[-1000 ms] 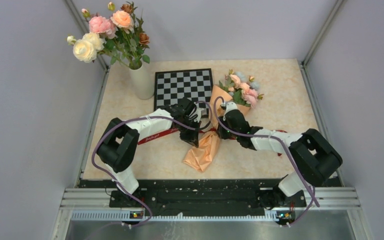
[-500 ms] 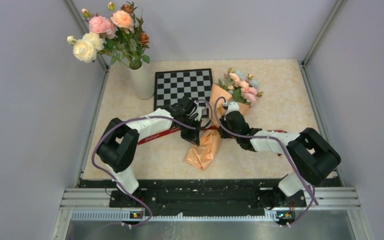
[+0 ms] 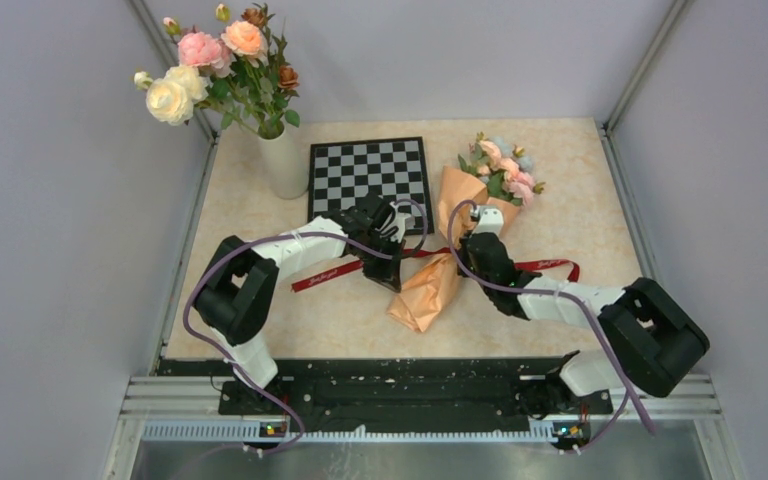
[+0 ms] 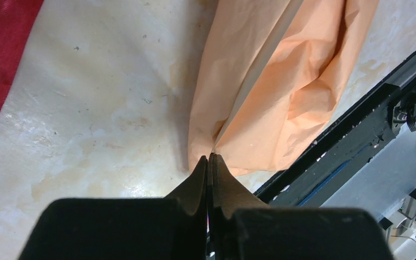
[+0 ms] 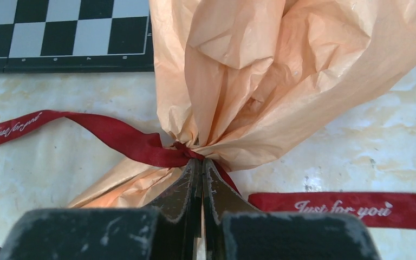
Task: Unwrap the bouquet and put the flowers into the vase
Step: Untie the ribbon from the wrapping paper.
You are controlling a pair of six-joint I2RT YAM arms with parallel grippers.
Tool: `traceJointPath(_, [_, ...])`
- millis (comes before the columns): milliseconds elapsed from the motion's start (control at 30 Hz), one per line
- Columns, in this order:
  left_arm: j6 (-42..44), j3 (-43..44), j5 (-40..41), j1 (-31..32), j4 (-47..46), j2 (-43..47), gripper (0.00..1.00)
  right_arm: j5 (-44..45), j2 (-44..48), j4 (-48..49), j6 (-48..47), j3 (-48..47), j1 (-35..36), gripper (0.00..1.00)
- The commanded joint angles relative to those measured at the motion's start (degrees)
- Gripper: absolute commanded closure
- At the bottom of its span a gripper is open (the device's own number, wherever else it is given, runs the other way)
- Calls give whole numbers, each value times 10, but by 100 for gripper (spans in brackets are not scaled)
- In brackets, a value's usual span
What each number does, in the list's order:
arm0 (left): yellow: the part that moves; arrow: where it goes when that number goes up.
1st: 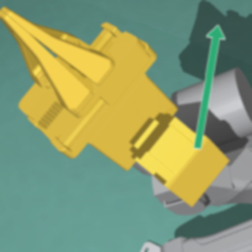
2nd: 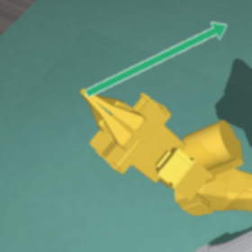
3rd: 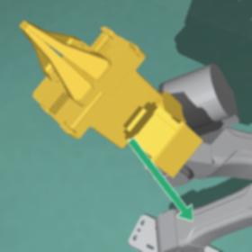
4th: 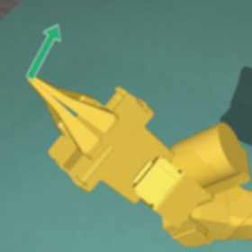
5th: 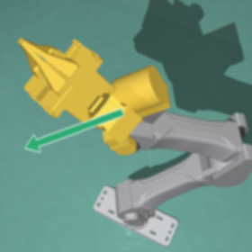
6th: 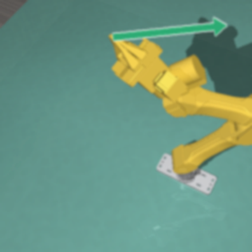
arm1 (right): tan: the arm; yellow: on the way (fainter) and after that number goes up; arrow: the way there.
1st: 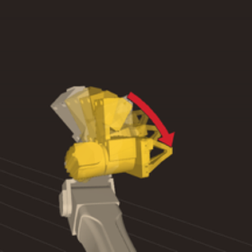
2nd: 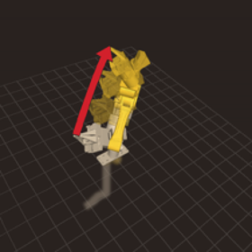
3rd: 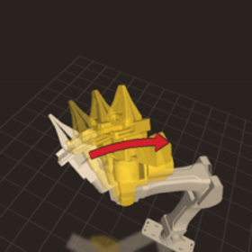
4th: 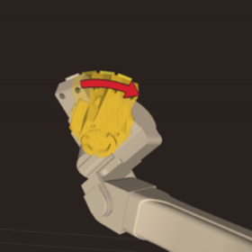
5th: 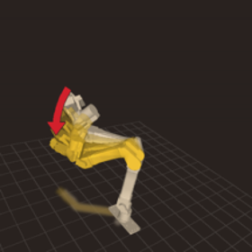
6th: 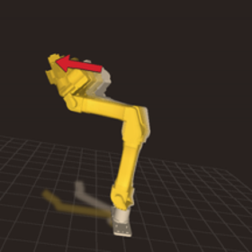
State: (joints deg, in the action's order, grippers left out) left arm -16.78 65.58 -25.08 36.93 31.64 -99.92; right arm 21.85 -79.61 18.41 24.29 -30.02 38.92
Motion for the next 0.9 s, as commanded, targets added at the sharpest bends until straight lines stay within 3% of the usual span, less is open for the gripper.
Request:
traceJointPath(0, [7, 9, -3, 1, 26, -8, 100, 34, 42, 42, 9, 10, -8, 100])
traceJointPath(300, [16, 14, 22, 1, 28, 19, 99, -39, 65, 56, -15, 22, -8, 100])
traceJointPath(633, [-42, -33, 91, 0, -13, 125, 70, -77, 69, 46, -19, 28, -8, 100])
traceJointPath(733, [-96, -78, 97, -1, -75, 182, 58, -81, 69, 46, -19, 29, -8, 100])
traceJointPath(867, [-154, -142, 41, 0, -200, 212, 45, -90, 66, 51, -18, 31, -8, 100])
